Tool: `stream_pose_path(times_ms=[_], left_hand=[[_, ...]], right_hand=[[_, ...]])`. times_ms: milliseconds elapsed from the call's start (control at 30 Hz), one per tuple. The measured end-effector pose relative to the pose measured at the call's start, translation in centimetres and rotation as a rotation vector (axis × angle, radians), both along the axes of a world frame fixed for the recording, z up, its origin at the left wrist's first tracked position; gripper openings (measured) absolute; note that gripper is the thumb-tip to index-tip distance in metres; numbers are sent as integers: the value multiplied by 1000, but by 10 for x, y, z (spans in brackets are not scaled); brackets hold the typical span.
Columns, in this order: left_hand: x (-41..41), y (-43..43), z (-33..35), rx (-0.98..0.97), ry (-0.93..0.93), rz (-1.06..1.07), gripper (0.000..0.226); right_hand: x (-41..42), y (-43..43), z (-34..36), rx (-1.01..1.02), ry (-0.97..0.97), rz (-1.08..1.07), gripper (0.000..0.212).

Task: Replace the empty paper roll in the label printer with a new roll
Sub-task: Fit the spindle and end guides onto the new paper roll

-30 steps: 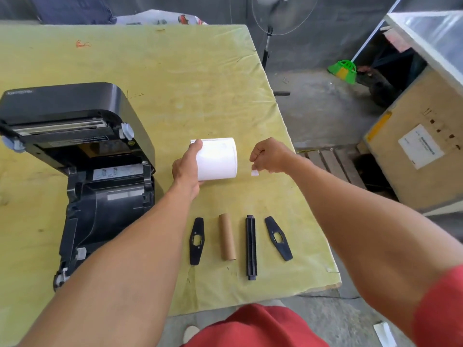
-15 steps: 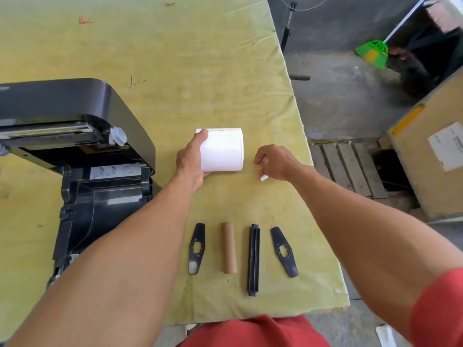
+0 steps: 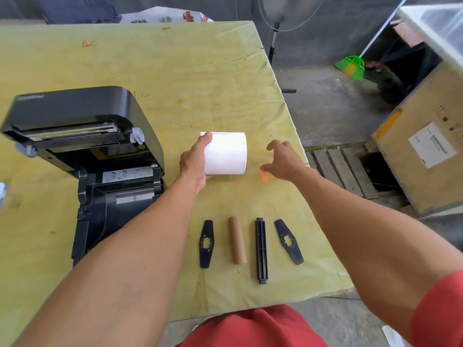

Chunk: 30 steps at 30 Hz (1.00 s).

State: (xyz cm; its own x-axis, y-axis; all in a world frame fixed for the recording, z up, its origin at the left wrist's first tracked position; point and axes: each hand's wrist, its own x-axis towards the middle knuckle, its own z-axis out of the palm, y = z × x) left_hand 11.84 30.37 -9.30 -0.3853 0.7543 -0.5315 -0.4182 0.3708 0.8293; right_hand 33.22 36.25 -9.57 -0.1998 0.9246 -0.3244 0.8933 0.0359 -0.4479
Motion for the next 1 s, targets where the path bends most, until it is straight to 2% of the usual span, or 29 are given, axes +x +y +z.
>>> stream_pose_path(times_ms=[67, 133, 167, 233, 300, 433, 567, 600, 700, 733, 1000], left_hand=[[-4, -9, 7, 12, 9, -8, 23], [-7, -19, 15, 18, 19, -12, 26], [-8, -24, 19, 19, 24, -13, 29], [-11, -35, 27, 25, 26, -18, 32], [-15, -46, 36, 36, 18, -40, 33], [-24, -73, 50, 79, -9, -52, 34], [-28, -102, 62, 116, -42, -119, 59], [-29, -108, 64, 125, -37, -151, 57], [-30, -123, 69, 155, 39, -236, 29], [-29, -127, 69, 151, 67, -254, 25], [-12, -140, 56, 176, 40, -196, 33]], right_hand=[[-4, -4, 19, -95, 302, -185, 44], [-12, -14, 39, -297, 529, -273, 45], [-16, -21, 48, -387, 570, -256, 50], [-26, -38, 60, -469, 535, -147, 56], [-37, -57, 65, -448, 508, -76, 52], [-53, -93, 71, -346, 645, -123, 43], [-60, -123, 80, -303, 736, -162, 47], [-59, -130, 81, -298, 739, -176, 45], [-52, -146, 84, -315, 774, -249, 41], [-49, -150, 85, -321, 788, -271, 41], [-34, -157, 88, -350, 776, -286, 49]])
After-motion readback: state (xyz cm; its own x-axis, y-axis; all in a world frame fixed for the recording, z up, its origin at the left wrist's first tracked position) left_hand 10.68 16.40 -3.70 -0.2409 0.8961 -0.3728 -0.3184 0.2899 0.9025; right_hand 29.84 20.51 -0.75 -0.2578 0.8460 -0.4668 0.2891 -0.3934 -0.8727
